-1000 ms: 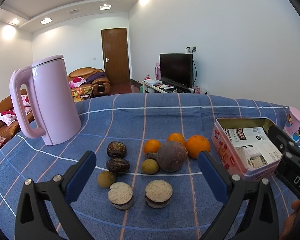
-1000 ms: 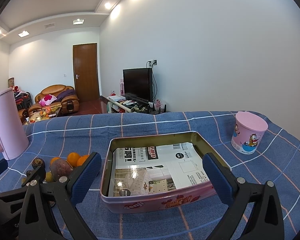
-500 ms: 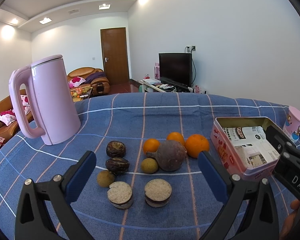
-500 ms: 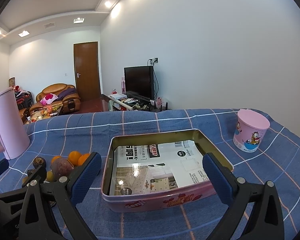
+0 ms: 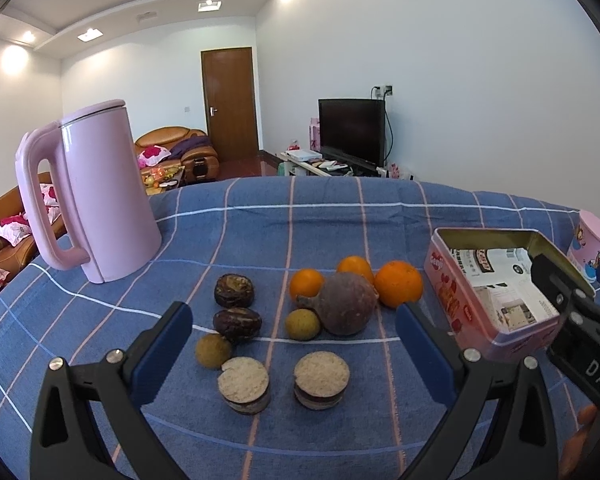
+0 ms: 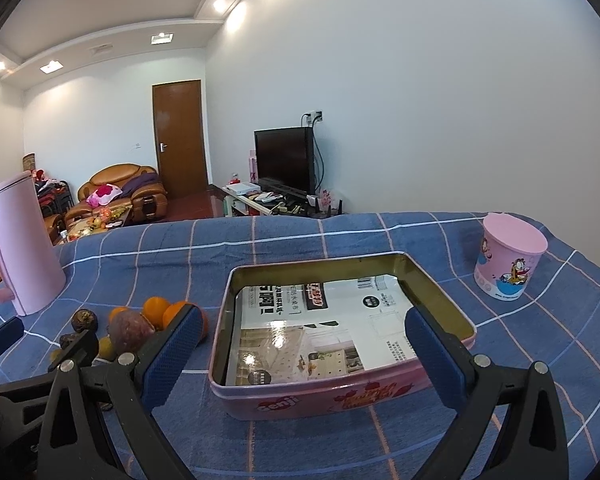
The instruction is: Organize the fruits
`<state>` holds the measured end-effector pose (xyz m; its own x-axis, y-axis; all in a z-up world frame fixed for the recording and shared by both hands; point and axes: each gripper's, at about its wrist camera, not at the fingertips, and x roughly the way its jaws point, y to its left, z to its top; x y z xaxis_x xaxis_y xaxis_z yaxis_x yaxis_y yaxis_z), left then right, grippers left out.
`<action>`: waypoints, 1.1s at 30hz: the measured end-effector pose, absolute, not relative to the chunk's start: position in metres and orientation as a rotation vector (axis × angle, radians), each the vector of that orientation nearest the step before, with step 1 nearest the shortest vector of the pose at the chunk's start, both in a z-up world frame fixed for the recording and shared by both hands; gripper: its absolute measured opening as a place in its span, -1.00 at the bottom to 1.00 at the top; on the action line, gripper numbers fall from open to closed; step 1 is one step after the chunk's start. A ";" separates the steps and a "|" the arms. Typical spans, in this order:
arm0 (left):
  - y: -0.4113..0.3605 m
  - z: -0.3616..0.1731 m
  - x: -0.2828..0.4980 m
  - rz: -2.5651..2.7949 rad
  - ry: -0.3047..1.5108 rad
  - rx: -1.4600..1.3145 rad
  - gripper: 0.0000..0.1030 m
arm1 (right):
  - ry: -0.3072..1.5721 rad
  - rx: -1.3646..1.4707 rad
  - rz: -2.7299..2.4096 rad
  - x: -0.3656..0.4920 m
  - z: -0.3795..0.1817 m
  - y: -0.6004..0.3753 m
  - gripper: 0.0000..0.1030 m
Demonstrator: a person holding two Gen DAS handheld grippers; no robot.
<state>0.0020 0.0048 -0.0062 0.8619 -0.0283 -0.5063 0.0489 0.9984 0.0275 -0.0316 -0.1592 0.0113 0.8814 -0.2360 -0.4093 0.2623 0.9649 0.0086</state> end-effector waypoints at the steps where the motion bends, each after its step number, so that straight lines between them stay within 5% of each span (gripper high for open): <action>1: 0.007 -0.007 0.003 -0.037 0.538 0.034 1.00 | 0.419 0.062 -0.256 -0.032 0.011 -0.159 0.98; 16: 0.040 -0.015 0.018 0.010 0.615 0.040 1.00 | 0.400 -0.002 -0.162 -0.036 0.009 -0.136 0.96; 19: 0.052 -0.016 0.021 0.013 0.630 0.053 1.00 | 0.406 -0.023 -0.130 -0.035 0.008 -0.129 0.78; 23: 0.082 -0.014 0.028 0.034 0.640 0.028 1.00 | 0.452 -0.030 -0.067 -0.030 0.005 -0.115 0.28; 33: 0.142 -0.015 0.042 0.070 0.701 -0.110 1.00 | 0.655 0.030 0.154 0.000 -0.018 -0.059 0.26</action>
<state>0.0416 0.1424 -0.0154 0.7621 0.0274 -0.6469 -0.1016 0.9918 -0.0776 0.0001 -0.0594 -0.0178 0.7818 0.1517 -0.6048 -0.1331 0.9882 0.0759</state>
